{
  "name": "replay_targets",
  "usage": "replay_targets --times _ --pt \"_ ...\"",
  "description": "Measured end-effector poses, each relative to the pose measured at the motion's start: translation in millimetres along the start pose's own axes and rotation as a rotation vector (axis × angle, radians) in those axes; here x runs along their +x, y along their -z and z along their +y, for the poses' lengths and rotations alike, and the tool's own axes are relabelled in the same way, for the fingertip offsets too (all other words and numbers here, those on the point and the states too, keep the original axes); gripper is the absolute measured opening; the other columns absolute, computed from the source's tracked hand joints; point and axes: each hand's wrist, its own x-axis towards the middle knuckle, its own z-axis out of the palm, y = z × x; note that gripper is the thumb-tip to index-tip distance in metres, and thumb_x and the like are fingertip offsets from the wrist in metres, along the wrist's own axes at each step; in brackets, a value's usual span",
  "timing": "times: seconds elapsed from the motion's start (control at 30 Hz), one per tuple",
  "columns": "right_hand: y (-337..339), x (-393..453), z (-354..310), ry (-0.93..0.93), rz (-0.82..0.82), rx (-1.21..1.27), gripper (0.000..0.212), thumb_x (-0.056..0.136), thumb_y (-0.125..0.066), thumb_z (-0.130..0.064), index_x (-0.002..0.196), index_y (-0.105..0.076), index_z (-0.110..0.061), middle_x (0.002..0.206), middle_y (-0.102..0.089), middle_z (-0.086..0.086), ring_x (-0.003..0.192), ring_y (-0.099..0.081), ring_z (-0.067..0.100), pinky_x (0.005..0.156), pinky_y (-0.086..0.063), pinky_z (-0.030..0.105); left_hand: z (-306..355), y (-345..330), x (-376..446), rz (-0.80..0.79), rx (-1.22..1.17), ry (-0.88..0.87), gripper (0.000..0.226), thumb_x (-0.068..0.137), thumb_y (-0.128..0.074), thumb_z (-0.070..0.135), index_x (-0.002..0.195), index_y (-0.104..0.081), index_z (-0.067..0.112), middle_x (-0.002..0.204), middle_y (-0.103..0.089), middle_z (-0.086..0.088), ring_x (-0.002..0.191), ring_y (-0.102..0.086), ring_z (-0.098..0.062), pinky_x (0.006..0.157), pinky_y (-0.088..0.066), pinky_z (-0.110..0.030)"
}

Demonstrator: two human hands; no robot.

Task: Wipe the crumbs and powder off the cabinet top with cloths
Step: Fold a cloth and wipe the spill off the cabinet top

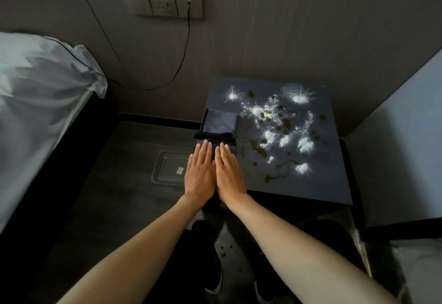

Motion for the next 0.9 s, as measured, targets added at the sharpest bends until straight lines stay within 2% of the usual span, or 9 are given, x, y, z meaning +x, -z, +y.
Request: replay_targets --times 0.07,0.2,0.37,0.43,0.5,0.57,0.73,0.83,0.9 --pt "0 -3 -1 -0.002 0.018 -0.018 0.064 0.104 -0.036 -0.012 0.154 0.002 -0.002 0.162 0.009 0.013 0.15 0.011 0.023 0.121 0.004 0.034 -1 -4 0 -0.005 -0.028 0.072 0.067 0.097 0.007 0.044 0.157 0.004 0.015 0.164 0.012 -0.002 0.15 0.015 -0.017 0.125 -0.006 -0.038" --pt "0 -9 -5 0.006 0.024 -0.01 0.058 0.106 -0.029 -0.014 0.154 0.002 -0.002 0.163 0.006 0.014 0.15 0.007 0.024 0.122 0.002 0.035 -2 -8 -6 -0.043 0.005 0.104 0.059 0.105 -0.008 0.038 0.156 0.01 0.013 0.163 0.018 -0.004 0.149 0.019 -0.017 0.125 -0.004 -0.038" --pt "3 -21 -7 0.026 0.004 -0.027 0.061 0.106 -0.032 -0.015 0.154 0.004 -0.005 0.163 0.009 0.012 0.15 0.009 0.023 0.121 0.004 0.035 -3 -12 -19 -0.077 0.107 0.108 0.063 0.106 -0.016 0.038 0.156 0.013 0.012 0.162 0.022 -0.007 0.149 0.02 -0.021 0.124 -0.007 -0.042" --pt "7 -23 -4 0.027 -0.012 -0.018 0.062 0.105 -0.036 -0.013 0.155 0.002 -0.006 0.163 0.009 0.01 0.15 0.008 0.022 0.121 0.003 0.034 2 -7 -19 -0.076 0.064 0.118 0.063 0.106 -0.019 0.039 0.157 0.006 0.012 0.165 0.012 -0.006 0.151 0.012 -0.021 0.124 -0.011 -0.041" --pt "12 -18 -1 0.016 -0.007 -0.004 0.06 0.104 -0.039 -0.012 0.155 -0.007 -0.007 0.164 0.001 0.01 0.151 0.003 0.021 0.122 -0.002 0.034 8 7 -13 -0.029 -0.03 0.152 0.061 0.105 -0.027 0.04 0.158 -0.009 0.013 0.165 -0.01 -0.006 0.152 -0.009 -0.023 0.121 -0.019 -0.04" --pt "18 -14 0 0.005 -0.014 0.001 0.056 0.104 -0.041 -0.013 0.154 -0.018 -0.008 0.164 -0.007 0.01 0.151 -0.004 0.022 0.122 -0.009 0.038 12 19 -7 0.01 -0.072 0.17 0.059 0.103 -0.038 0.038 0.155 -0.023 0.014 0.158 -0.028 -0.006 0.142 -0.028 -0.027 0.113 -0.029 -0.043" --pt "32 -15 2 -0.018 -0.03 0.083 0.038 0.102 -0.045 -0.016 0.14 -0.044 -0.011 0.162 -0.015 0.011 0.15 -0.01 0.024 0.117 -0.025 0.044 12 34 5 0.022 -0.184 0.192 0.051 0.095 -0.055 0.024 0.142 -0.041 0.011 0.136 -0.044 -0.014 0.123 -0.041 -0.034 0.1 -0.04 -0.045" --pt "38 -14 5 -0.019 -0.053 0.053 0.037 0.098 -0.052 -0.018 0.134 -0.046 -0.013 0.161 -0.016 0.013 0.15 -0.01 0.027 0.113 -0.031 0.045 9 40 14 0.024 -0.249 0.212 0.042 0.089 -0.065 0.02 0.128 -0.055 0.008 0.123 -0.054 -0.015 0.113 -0.052 -0.034 0.095 -0.047 -0.044" --pt "42 -12 4 -0.018 -0.064 0.014 0.043 0.095 -0.056 -0.02 0.136 -0.043 -0.015 0.159 -0.021 0.011 0.148 -0.015 0.026 0.114 -0.027 0.046 6 44 19 0.006 -0.239 0.227 0.036 0.085 -0.068 0.024 0.116 -0.061 0.007 0.114 -0.06 -0.016 0.107 -0.057 -0.035 0.09 -0.049 -0.045"
